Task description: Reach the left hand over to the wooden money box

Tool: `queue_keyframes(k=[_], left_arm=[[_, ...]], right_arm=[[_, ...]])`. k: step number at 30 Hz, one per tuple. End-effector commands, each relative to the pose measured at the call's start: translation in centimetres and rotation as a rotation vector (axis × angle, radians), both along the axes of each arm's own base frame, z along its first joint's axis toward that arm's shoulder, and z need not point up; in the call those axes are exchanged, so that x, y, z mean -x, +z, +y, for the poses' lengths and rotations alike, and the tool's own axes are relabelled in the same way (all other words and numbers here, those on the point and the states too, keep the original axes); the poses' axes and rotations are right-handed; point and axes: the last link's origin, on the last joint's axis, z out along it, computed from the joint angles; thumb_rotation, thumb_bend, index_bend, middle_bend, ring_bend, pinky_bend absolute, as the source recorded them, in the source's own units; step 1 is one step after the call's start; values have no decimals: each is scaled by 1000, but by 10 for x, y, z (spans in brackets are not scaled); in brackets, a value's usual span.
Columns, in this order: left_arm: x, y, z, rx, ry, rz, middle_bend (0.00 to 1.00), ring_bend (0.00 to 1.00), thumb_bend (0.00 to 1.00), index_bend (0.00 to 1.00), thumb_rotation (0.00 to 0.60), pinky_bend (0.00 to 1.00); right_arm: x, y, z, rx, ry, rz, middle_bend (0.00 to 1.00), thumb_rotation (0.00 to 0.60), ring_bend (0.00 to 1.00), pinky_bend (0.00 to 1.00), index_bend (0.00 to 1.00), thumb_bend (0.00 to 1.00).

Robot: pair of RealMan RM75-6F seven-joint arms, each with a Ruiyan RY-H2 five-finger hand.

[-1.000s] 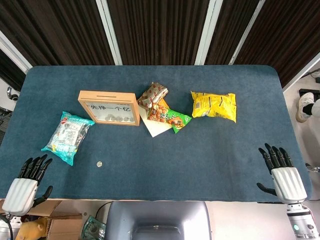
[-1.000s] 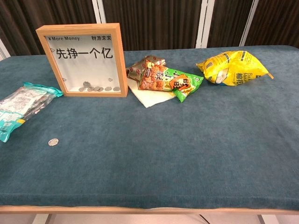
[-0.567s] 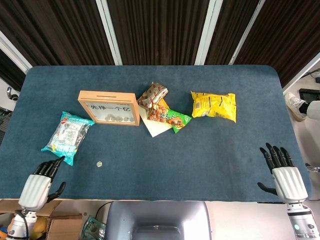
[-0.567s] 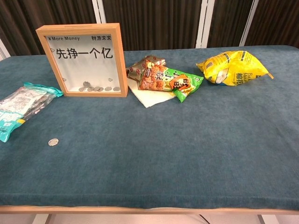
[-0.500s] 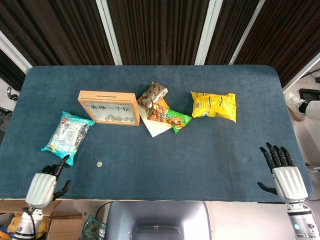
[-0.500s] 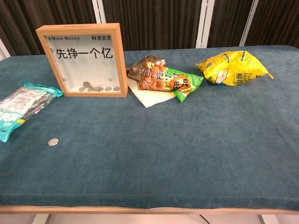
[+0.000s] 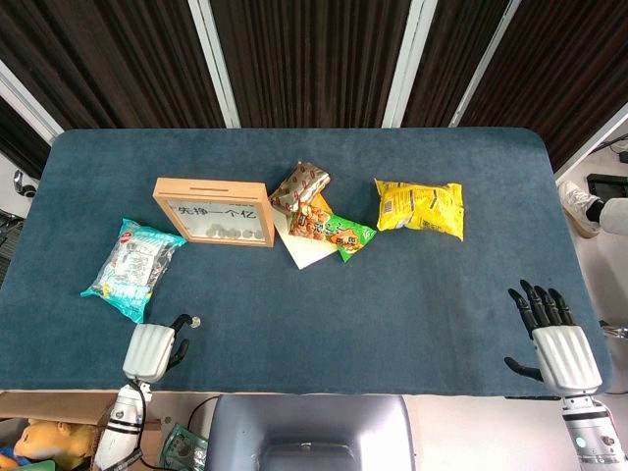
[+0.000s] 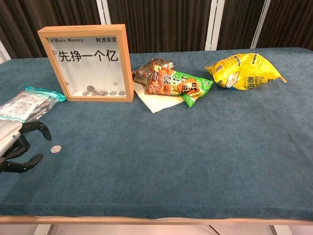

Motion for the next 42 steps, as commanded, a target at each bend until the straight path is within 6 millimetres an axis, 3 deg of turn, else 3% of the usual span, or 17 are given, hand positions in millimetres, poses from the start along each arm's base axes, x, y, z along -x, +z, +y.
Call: queue_keyframes(k=[1, 11, 26, 42], left_arm=[[-4, -9, 5, 8, -3, 25, 1000, 1000, 366, 415, 600, 1000], [-7, -22, 15, 9, -6, 81, 1000, 1000, 365, 410, 600, 1000], [1, -23, 28, 29, 57, 141, 1000, 1000, 366, 422, 600, 1000], [-3, -20, 27, 30, 49, 147, 1000, 1000, 365, 440, 600, 1000]], right_arm=[[0, 0, 0, -3, 1, -1, 0, 600, 0, 0, 0, 144], [-2, -3, -1, -24, 1, 6, 0, 600, 0, 0, 0, 145], [-1, -2, -1, -18, 1, 3, 0, 600, 0, 0, 0, 145], [-1, -3, 0, -23, 1, 6, 0, 600, 0, 0, 0, 144]])
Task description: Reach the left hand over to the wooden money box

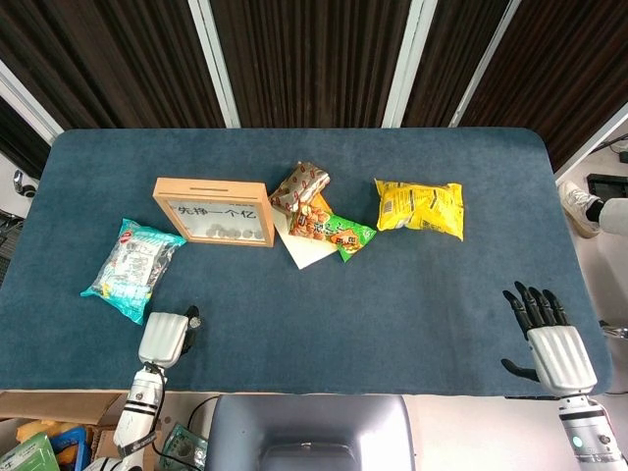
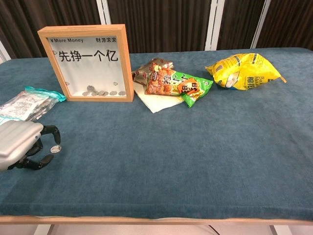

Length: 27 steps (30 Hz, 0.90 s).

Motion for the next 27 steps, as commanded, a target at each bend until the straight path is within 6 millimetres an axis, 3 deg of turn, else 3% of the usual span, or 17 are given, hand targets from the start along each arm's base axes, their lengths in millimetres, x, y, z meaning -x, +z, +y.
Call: queue_keyframes(k=[1, 13, 27], left_arm=[[0, -1, 0, 2, 0, 1, 1000, 1000, 365, 441, 600, 1000], [0, -3, 2, 4, 5, 10, 1000, 1000, 364, 477, 600, 1000], [0, -3, 2, 8, 4, 30, 1000, 1000, 367, 422, 600, 1000]], right_arm=[[0, 0, 0, 0, 0, -1, 0, 600, 0, 0, 0, 144], [0, 0, 0, -1, -1, 0, 0, 600, 0, 0, 0, 144], [0, 1, 1, 0, 1, -1, 0, 600, 0, 0, 0, 144]])
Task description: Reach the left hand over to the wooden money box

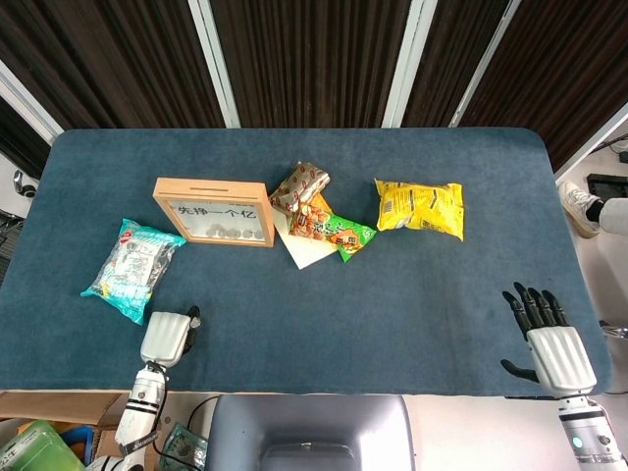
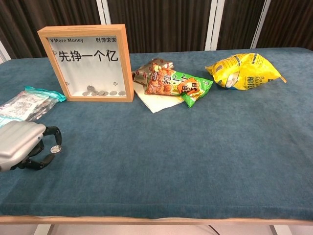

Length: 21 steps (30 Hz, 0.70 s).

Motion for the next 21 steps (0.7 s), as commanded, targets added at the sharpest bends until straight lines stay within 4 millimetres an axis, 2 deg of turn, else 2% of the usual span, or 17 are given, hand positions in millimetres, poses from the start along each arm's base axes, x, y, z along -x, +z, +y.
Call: queue_keyframes(k=[1, 21], left_arm=[[0, 0, 0, 0, -1, 3, 1000, 1000, 366, 423, 600, 1000], [2, 0, 3, 2, 13, 19, 1000, 1000, 365, 471, 600, 1000]], right_arm=[[0, 1, 0, 3, 0, -1, 0, 600, 0, 0, 0, 144], [0, 0, 0, 0, 0, -1, 0, 600, 0, 0, 0, 145]])
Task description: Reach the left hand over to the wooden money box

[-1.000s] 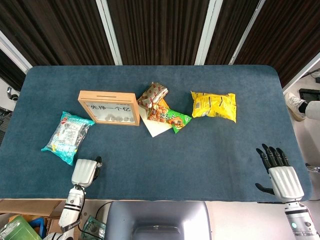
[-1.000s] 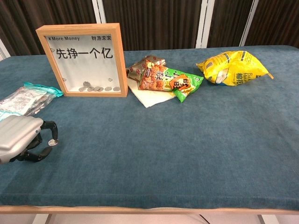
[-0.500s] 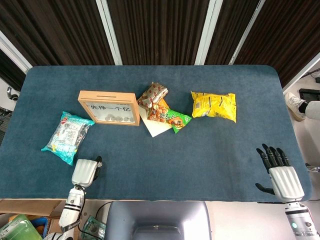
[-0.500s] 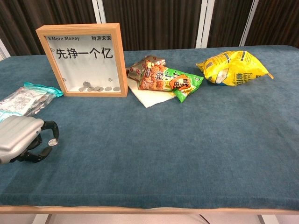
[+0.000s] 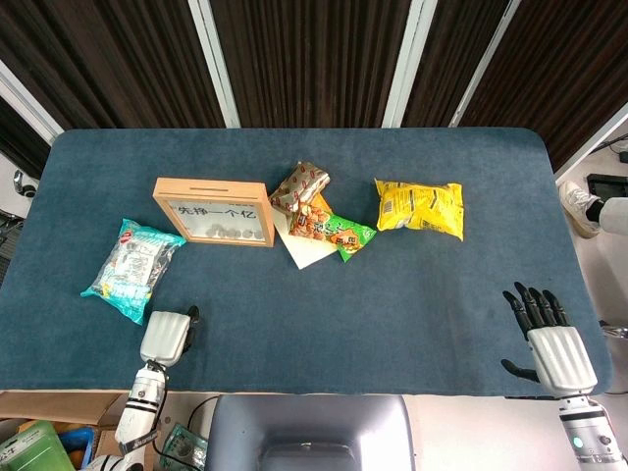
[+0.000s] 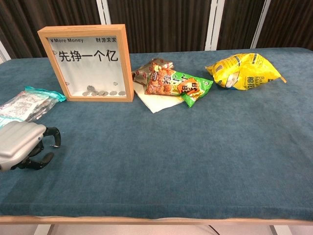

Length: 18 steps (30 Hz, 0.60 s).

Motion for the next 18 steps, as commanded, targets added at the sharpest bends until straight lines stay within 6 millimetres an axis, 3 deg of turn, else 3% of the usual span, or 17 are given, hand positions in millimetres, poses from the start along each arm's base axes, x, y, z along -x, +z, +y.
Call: queue_keyframes(k=[1, 9, 18], left_arm=[[-1, 1, 1, -12, -1, -5, 1000, 1000, 365, 477, 600, 1000], [-1, 0, 5, -38, -5, -26, 1000, 1000, 376, 611, 600, 1000], [-3, 2, 3, -54, -18, -39, 1000, 1000, 442, 622, 600, 1000]], right_arm=[[0, 0, 0, -1, -1, 0, 0, 600, 0, 0, 0, 145], [1, 1, 1, 0, -5, 0, 0, 600, 0, 0, 0, 144], [1, 1, 0, -2, -6, 0, 0, 600, 0, 0, 0, 144]])
